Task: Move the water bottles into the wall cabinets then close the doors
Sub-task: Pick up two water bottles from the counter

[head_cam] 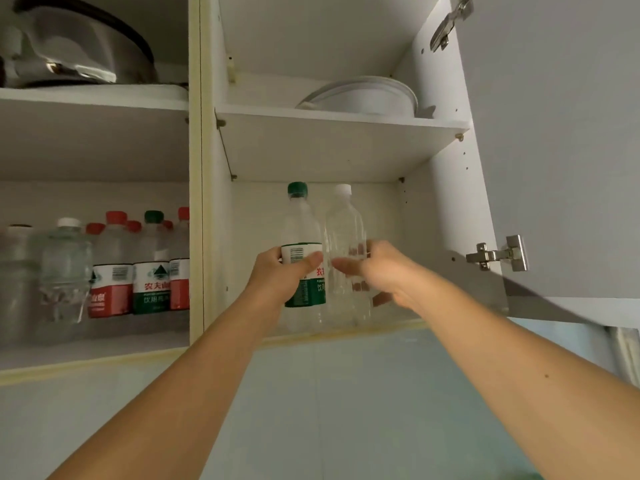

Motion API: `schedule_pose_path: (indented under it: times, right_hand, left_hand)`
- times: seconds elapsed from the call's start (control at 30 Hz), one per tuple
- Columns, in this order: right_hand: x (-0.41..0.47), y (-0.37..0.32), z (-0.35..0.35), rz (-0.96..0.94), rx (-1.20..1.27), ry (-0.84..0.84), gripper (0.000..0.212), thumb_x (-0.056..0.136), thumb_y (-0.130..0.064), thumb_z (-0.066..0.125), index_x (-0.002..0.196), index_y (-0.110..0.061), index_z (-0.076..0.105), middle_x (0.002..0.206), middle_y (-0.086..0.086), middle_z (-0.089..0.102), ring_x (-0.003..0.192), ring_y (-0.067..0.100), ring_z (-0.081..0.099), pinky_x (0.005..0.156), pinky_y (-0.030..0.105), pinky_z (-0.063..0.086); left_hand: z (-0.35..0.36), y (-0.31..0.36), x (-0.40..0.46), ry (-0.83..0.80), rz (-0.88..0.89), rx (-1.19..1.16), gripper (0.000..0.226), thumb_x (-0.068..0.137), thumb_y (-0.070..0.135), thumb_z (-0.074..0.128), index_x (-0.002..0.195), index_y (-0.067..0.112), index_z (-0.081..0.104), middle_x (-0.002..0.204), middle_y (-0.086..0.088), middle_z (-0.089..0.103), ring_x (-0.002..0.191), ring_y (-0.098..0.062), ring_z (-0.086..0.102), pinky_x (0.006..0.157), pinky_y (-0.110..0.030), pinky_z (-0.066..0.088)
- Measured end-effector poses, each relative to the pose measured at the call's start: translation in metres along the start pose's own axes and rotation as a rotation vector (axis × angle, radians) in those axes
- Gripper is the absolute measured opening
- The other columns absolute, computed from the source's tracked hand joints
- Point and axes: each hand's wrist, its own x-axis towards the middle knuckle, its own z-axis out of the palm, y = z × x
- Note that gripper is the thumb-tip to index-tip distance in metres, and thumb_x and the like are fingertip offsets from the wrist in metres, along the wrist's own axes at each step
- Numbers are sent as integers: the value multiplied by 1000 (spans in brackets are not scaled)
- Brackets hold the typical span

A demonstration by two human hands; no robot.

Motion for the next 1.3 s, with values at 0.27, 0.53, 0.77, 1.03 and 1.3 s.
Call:
schedule_pose_path:
  times: [0.27, 0.53, 0.77, 1.03, 1.3]
  right_hand:
    - [38, 25, 13, -50, 34, 33, 57, 95, -43, 68, 140, -18, 44, 134, 4, 61, 111, 23, 62, 71, 31, 46]
    - [51, 38, 14, -48, 40, -20, 63, 96, -45, 66, 145, -17, 38, 137, 6, 58, 120, 28, 60, 87, 40, 50]
    - [25, 38, 10, -117, -293, 65, 72, 98, -47, 61, 152, -8, 34, 147, 15, 49, 130, 33, 51, 101, 39, 43]
    - [-77, 61, 21, -698, -177, 476, 38, 89, -4, 56, 127, -3, 59, 120, 12, 56, 114, 32, 56, 97, 43, 48]
    - [-185, 154, 67, -402, -213, 252, 29, 92, -3, 61, 121, -7, 64, 113, 0, 54, 97, 22, 58, 90, 33, 49]
  left_hand:
    - [13, -19, 36, 100, -45, 133, 39, 86, 37, 80, 115, 18, 63, 110, -4, 72, 102, -25, 69, 95, -47, 57]
    - [11, -21, 37, 68, -55, 211, 49, 86, 36, 79, 126, 19, 58, 120, -4, 68, 109, -24, 66, 98, -46, 55]
    - [-8, -5, 9, 8, 30, 619, 65, 89, 39, 76, 142, 17, 44, 119, 2, 59, 92, -13, 56, 62, -22, 42]
    - [-23, 7, -68, 50, 376, 736, 59, 94, 36, 69, 144, 19, 43, 133, -3, 53, 111, -14, 51, 88, -27, 41]
    - [-42, -73, -168, -87, 458, 495, 48, 94, 33, 69, 137, 23, 50, 117, 6, 58, 105, -6, 57, 85, -20, 53]
